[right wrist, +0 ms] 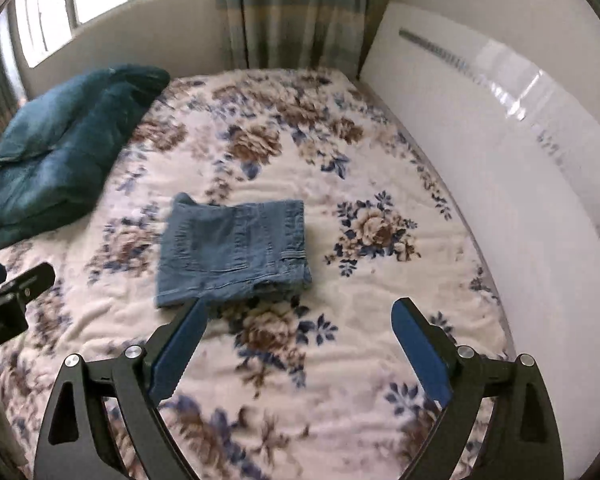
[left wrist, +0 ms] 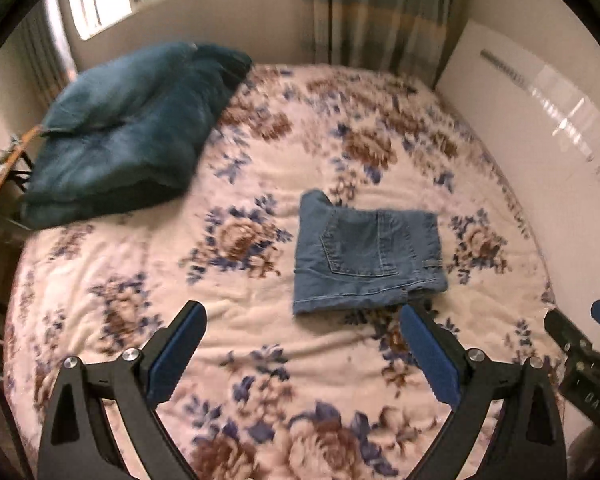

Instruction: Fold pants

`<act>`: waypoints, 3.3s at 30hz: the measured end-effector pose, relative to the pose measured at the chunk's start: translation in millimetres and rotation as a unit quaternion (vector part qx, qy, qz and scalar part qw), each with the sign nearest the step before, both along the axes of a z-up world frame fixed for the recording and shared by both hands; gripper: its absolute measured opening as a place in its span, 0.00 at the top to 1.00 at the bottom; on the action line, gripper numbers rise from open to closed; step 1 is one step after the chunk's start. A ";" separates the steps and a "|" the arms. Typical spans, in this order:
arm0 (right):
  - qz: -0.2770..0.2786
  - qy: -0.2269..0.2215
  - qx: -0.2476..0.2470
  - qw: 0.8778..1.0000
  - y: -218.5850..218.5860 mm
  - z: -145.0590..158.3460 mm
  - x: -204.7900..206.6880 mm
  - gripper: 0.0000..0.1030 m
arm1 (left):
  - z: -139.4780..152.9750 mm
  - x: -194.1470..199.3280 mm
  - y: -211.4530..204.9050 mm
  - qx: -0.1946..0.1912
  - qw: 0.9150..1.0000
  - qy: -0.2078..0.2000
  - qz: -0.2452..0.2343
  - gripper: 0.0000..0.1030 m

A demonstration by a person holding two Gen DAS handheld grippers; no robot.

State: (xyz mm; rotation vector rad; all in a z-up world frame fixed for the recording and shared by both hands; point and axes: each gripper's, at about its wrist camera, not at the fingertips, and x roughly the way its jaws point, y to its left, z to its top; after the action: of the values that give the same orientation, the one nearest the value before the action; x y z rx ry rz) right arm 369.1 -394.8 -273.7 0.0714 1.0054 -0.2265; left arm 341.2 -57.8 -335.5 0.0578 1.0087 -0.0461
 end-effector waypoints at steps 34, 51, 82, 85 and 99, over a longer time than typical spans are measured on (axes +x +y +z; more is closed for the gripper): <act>0.022 -0.121 0.019 0.992 123.4 346.8 -456.2 0.06 | 279.5 -413.2 57.9 0.023 0.992 -0.120 -0.012 0.04; 0.083 -0.110 0.023 0.990 108.0 369.9 -455.6 0.06 | 284.8 -442.0 47.0 0.034 0.993 -0.106 0.031 0.04; 0.075 -0.045 0.016 0.996 70.5 333.8 -293.0 0.04 | 275.2 -305.0 42.8 0.040 0.996 -0.059 0.061 0.00; 0.072 -0.039 0.020 0.996 68.8 327.7 -288.5 0.04 | 267.6 -300.8 41.4 0.034 0.996 -0.051 0.063 0.00; 0.077 -0.030 0.028 0.996 69.5 317.7 -293.2 0.04 | 258.1 -304.5 31.4 0.033 0.996 -0.051 0.058 0.00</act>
State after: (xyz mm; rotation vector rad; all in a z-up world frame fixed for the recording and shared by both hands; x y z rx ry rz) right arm 75.8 -325.4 44.0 0.0520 0.9525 -0.0554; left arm 36.7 -26.4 -77.4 0.0611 0.9099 0.0961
